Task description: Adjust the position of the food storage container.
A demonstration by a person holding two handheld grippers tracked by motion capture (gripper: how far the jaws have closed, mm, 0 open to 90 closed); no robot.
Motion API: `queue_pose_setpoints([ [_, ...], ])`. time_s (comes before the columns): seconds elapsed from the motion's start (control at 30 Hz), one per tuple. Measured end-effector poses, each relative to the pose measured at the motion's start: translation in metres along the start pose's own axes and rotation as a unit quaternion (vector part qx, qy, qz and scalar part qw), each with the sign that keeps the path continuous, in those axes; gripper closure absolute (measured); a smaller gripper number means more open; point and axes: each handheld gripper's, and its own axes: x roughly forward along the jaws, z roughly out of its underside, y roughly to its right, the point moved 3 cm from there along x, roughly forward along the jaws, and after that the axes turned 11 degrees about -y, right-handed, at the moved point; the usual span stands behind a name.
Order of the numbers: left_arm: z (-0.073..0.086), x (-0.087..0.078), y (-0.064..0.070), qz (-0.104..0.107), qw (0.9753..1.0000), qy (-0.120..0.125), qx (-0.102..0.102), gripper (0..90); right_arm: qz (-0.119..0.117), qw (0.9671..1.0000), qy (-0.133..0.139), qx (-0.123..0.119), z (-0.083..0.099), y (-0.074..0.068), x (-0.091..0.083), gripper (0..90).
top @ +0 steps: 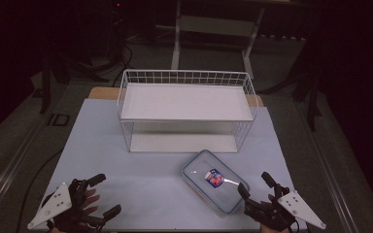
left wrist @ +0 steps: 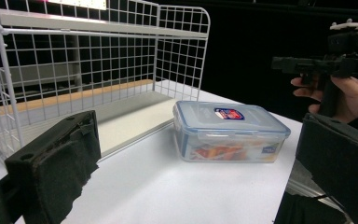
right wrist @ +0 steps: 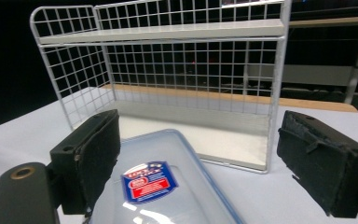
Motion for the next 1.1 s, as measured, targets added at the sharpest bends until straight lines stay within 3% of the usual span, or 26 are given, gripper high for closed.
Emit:
queue_pose_setpoints([
  [0.13, 0.000, 0.001, 0.000, 0.002, 1.0000, 0.000, -0.001, 0.0, -0.015, 0.9998, 0.001, -0.009, -0.003, -0.007, -0.001, 13.0],
  [0.2, 0.000, 0.001, 0.001, 0.003, 1.0000, 0.001, -0.001, 0.0, -0.043, 0.9989, -0.004, -0.018, -0.005, -0.014, 0.001, 13.4],
  [0.3, 0.000, 0.002, 0.001, 0.002, 1.0000, 0.002, -0.001, 0.0, -0.058, 0.9981, -0.011, -0.020, -0.005, -0.021, 0.002, 13.2],
  [0.4, 0.001, 0.003, 0.001, 0.002, 1.0000, -0.001, -0.001, 0.0, -0.098, 0.9948, -0.007, -0.027, -0.007, -0.031, 0.001, 13.1],
  [0.5, 0.001, 0.004, 0.001, 0.002, 1.0000, -0.001, -0.001, 0.0, -0.124, 0.9906, -0.043, -0.037, -0.003, -0.040, 0.006, 19.2],
  [0.53, 0.001, 0.004, 0.001, 0.002, 1.0000, -0.002, -0.001, 0.0, -0.124, 0.9906, -0.043, -0.037, -0.003, -0.040, 0.006, 19.2],
  [0.57, 0.000, 0.004, 0.001, 0.001, 1.0000, 0.000, -0.001, 0.0, -0.133, 0.9885, -0.060, -0.039, 0.001, -0.042, 0.008, 24.7],
  [0.6, 0.000, 0.004, 0.001, 0.001, 1.0000, -0.001, 0.000, 0.0, -0.150, 0.9831, -0.094, -0.046, 0.009, -0.045, 0.012, 35.7],
  [0.7, 0.000, 0.004, 0.001, 0.000, 1.0000, -0.001, 0.000, 0.0, -0.163, 0.9777, -0.122, -0.050, 0.018, -0.048, 0.012, 54.8],
  [0.73, 0.000, 0.004, 0.001, 0.000, 1.0000, -0.001, 0.000, 0.0, -0.163, 0.9777, -0.122, -0.050, 0.018, -0.048, 0.012, 54.8],
  [0.77, 0.000, 0.004, 0.001, 0.000, 1.0000, -0.001, 0.000, 0.0, -0.167, 0.9751, -0.136, -0.051, 0.020, -0.049, 0.012, 60.4],
  [0.8, 0.001, 0.005, 0.000, -0.001, 1.0000, 0.000, -0.003, 0.0, -0.176, 0.9681, -0.169, -0.055, 0.028, -0.052, 0.014, 72.3],
  [0.9, 0.001, 0.006, 0.000, 0.000, 1.0000, -0.003, -0.001, 0.0, -0.192, 0.9548, -0.216, -0.071, 0.039, -0.054, 0.017, 81.9],
  [0.93, 0.001, 0.006, 0.000, 0.000, 1.0000, -0.003, -0.001, 0.0, -0.192, 0.9548, -0.216, -0.071, 0.039, -0.054, 0.017, 81.9],
  [1.0, 0.001, 0.008, 0.000, 0.001, 1.0000, -0.004, -0.001, 0.0, -0.202, 0.9450, -0.243, -0.083, 0.046, -0.057, 0.020, 86.7],
  [1.1, 0.001, 0.009, 0.000, 0.003, 1.0000, -0.006, -0.001, 0.0, -0.195, 0.9419, -0.258, -0.092, 0.050, -0.058, 0.023, 89.1],
])
